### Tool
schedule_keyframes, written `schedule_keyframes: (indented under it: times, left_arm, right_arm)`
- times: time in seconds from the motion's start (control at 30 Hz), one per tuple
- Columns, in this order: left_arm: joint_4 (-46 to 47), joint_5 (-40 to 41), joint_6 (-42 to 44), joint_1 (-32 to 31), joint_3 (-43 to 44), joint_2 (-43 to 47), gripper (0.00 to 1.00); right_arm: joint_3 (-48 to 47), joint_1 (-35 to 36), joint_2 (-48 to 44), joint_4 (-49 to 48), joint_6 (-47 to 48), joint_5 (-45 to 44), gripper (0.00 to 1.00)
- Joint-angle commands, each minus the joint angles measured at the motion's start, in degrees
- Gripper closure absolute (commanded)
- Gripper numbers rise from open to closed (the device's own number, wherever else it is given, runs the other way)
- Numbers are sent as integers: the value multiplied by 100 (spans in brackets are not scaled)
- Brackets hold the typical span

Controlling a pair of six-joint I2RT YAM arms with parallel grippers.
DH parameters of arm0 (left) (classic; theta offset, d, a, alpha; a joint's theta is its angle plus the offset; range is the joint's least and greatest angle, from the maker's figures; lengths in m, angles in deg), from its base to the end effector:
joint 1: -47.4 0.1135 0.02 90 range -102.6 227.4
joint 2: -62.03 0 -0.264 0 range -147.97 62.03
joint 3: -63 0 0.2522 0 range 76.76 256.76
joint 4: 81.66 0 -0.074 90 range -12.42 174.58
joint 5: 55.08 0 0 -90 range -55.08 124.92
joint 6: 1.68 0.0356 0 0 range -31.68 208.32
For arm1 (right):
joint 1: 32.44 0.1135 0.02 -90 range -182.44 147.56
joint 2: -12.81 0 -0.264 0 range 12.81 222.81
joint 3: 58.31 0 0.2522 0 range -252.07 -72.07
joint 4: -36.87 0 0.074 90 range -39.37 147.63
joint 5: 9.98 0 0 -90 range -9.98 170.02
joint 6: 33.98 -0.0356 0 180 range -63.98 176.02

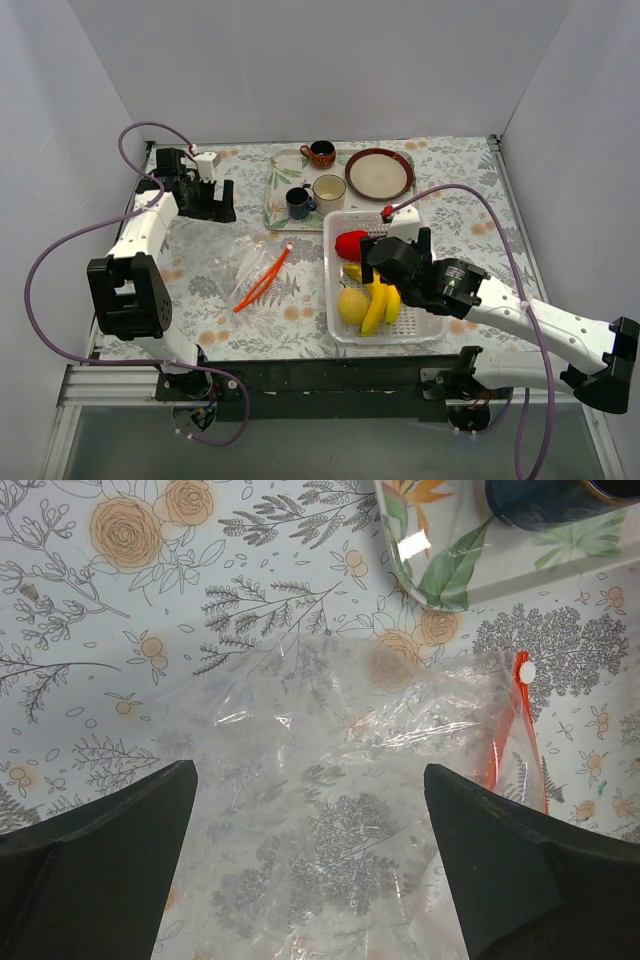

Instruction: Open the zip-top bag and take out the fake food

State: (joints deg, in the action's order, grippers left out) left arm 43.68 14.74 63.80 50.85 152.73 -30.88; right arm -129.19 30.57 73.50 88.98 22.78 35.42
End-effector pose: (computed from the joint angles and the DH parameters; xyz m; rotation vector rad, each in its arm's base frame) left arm 0.3425 0.0083 0.2722 -0.4975 2.5480 -0.5902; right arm 0.1189 0.1784 0.3219 -0.1629 2.0623 0.1188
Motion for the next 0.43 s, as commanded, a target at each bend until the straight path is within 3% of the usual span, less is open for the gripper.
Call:
schedule_keyframes:
  times: [0.0,0.4]
  left_arm:
    - [-207,-205,-360,34,173,439,2]
    - [100,-188,-572,25,-20,598,2]
  right_arm:
    - [-493,-7,163,1104,-684,-725,1]
    - [-256,1,-522,1017,-474,-857,2]
